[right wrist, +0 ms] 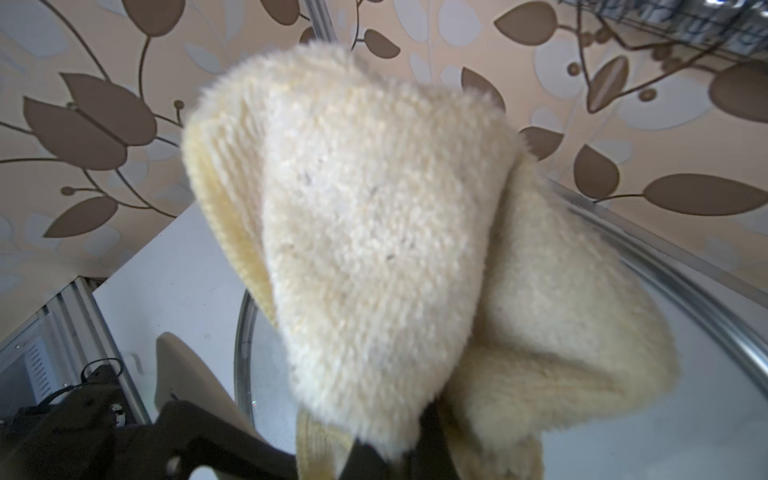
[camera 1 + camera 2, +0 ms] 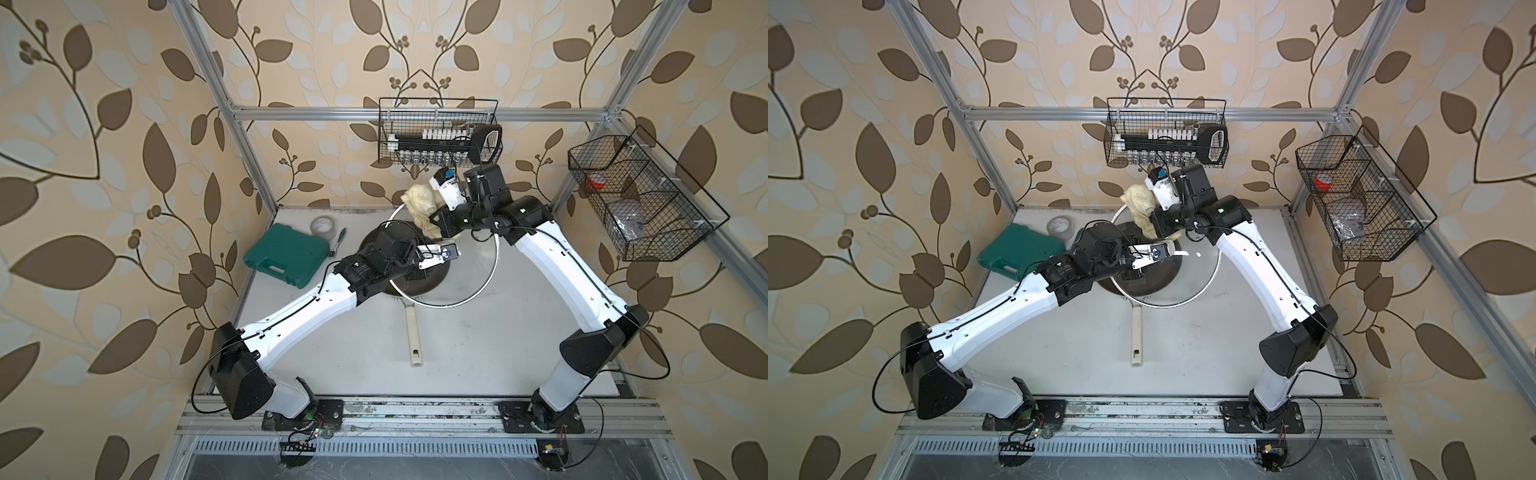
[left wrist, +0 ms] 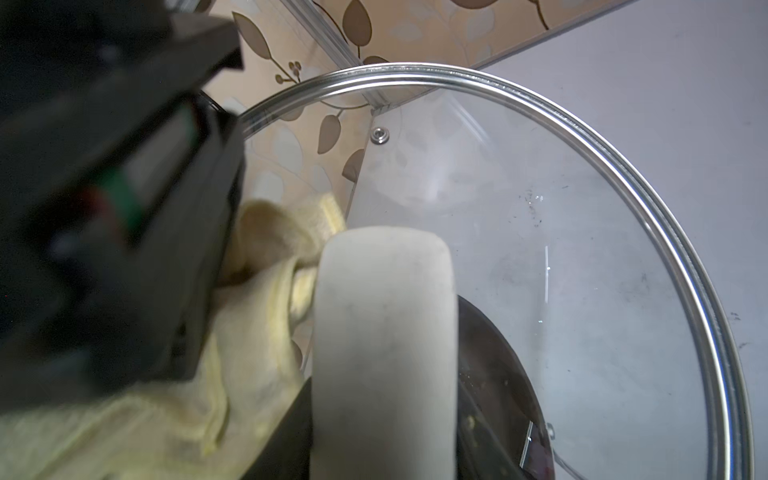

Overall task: Wipe the pot lid with a cloth
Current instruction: Wipe the pot lid.

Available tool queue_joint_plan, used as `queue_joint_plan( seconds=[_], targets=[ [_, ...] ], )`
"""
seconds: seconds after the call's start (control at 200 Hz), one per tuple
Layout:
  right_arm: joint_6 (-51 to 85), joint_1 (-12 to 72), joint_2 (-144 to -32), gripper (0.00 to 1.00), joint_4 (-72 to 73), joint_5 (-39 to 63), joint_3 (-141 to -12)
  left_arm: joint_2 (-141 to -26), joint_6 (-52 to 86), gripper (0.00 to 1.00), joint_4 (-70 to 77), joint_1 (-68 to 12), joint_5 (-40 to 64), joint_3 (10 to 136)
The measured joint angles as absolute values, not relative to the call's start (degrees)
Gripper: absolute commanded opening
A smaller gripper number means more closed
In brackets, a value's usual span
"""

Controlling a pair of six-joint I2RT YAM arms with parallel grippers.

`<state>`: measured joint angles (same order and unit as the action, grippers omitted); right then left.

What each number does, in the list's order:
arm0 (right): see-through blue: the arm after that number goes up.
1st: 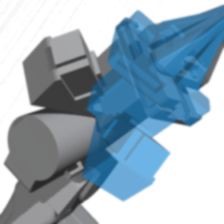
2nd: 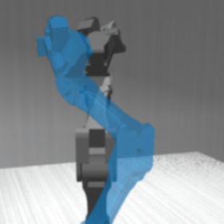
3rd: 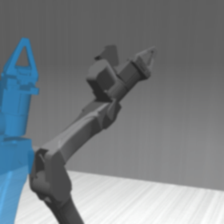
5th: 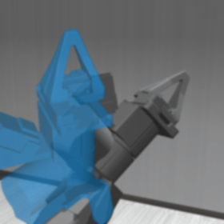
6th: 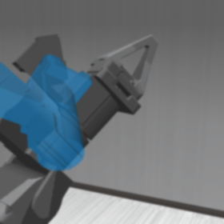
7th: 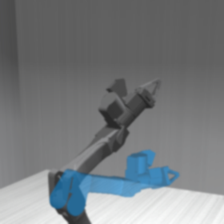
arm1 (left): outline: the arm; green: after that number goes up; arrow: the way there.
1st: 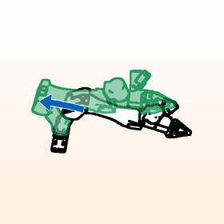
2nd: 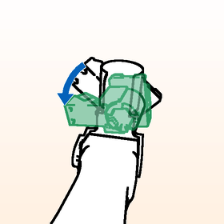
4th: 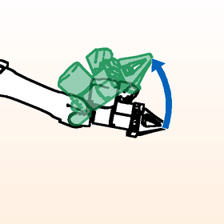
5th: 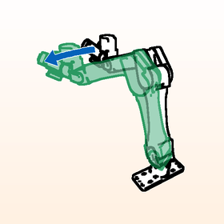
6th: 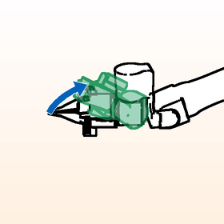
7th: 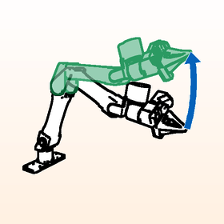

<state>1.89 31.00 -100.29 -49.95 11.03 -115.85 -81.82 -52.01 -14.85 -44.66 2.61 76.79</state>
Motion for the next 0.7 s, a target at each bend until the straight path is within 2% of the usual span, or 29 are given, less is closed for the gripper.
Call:
queue_joint_plan(
  seconds=[0.16,0.295,0.55,0.7],
  targets=[
    [2.1,31.9,-101.7,0.0,-50.2,11.5,-116.7,-81.8,-54.5,0.0,-14.7,-44.7,2.5,75.7],
    [2.8,29.6,-101.6,0.0,-50.2,11.1,-116.7,-81.6,-51.3,0.0,-12.2,-44.7,0.7,73.6],
    [4.5,21.4,-92.9,0.0,-49.3,9.4,-106.6,-81.6,-33.4,0.0,-8.2,-45.1,-7.5,72.6],
    [3.5,20.3,-86.3,0.0,-49.4,8.8,-99.7,-81.6,-18.9,0.0,-6.8,-45.1,-14.4,72.7]
  ],
)
